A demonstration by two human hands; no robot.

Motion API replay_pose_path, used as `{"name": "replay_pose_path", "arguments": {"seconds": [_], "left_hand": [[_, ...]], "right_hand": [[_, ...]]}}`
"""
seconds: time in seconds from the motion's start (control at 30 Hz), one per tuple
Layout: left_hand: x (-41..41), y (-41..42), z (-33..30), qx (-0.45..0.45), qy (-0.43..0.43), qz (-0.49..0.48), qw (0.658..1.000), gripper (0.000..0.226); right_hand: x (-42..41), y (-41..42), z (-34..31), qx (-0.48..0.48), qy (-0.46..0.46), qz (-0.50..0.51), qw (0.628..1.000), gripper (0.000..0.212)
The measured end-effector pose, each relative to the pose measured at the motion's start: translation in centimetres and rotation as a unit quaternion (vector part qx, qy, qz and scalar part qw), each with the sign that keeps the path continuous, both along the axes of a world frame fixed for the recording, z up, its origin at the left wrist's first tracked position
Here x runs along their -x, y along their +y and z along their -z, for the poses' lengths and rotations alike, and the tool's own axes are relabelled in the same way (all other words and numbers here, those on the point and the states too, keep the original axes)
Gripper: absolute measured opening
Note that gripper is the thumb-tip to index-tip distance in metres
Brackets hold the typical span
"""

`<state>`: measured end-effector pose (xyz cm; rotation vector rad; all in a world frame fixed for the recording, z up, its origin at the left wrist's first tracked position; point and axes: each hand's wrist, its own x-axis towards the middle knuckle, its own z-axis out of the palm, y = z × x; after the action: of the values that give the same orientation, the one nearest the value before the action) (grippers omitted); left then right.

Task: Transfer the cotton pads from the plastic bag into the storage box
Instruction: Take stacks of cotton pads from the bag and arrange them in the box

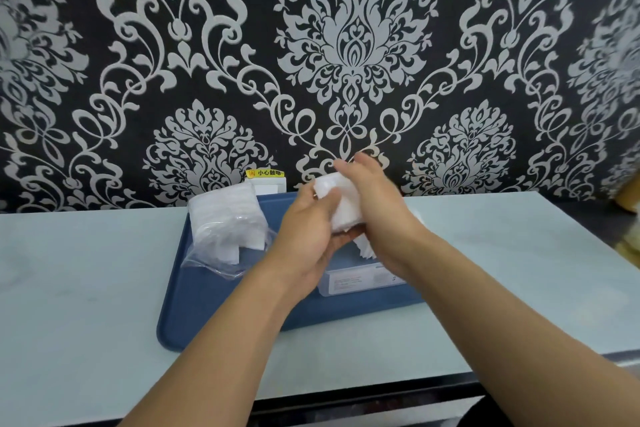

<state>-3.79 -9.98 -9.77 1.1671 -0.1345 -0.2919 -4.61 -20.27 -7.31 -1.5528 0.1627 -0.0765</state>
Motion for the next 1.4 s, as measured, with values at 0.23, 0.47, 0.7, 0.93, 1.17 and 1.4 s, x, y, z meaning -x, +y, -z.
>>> {"name": "replay_pose_path", "arguments": {"seconds": [0.23, 0.47, 0.7, 0.93, 1.17, 1.4], "left_hand": [[-0.3, -0.8, 0.7, -0.014, -0.047, 0.007, 0.999, 0.029], [-2.5, 0.8, 0.7, -0.156, -0.066, -0.008, 0.985, 0.053], [-3.7, 0.7, 1.2, -0.26, -0.139, -0.015, 0.955, 0.054], [-3.6, 0.8, 2.0, -0.393, -0.238, -0.161, 0.874, 0.047], [-2.5, 0.1, 2.3, -0.619, -0.341, -0.097, 0.701, 0.013], [-2.7, -0.6, 2.7, -0.722, -0.39, 0.087, 0.565, 0.033]], "right_hand": [[-0.1, 0.5, 0.6, 0.086, -0.036, -0.029, 0.995, 0.07], [-0.3, -5.6, -0.5, 0.164, -0.084, -0.131, 0.974, 0.041], [-1.8, -6.3, 0.1, 0.207, -0.031, -0.088, 0.974, 0.022], [-3.8, -4.2, 1.6, 0.36, 0.019, 0.075, 0.93, 0.042], [-4.1, -2.4, 3.8, 0.557, 0.014, 0.102, 0.824, 0.043], [-3.9, -3.0, 3.8, 0.631, 0.008, 0.111, 0.767, 0.04]]}}
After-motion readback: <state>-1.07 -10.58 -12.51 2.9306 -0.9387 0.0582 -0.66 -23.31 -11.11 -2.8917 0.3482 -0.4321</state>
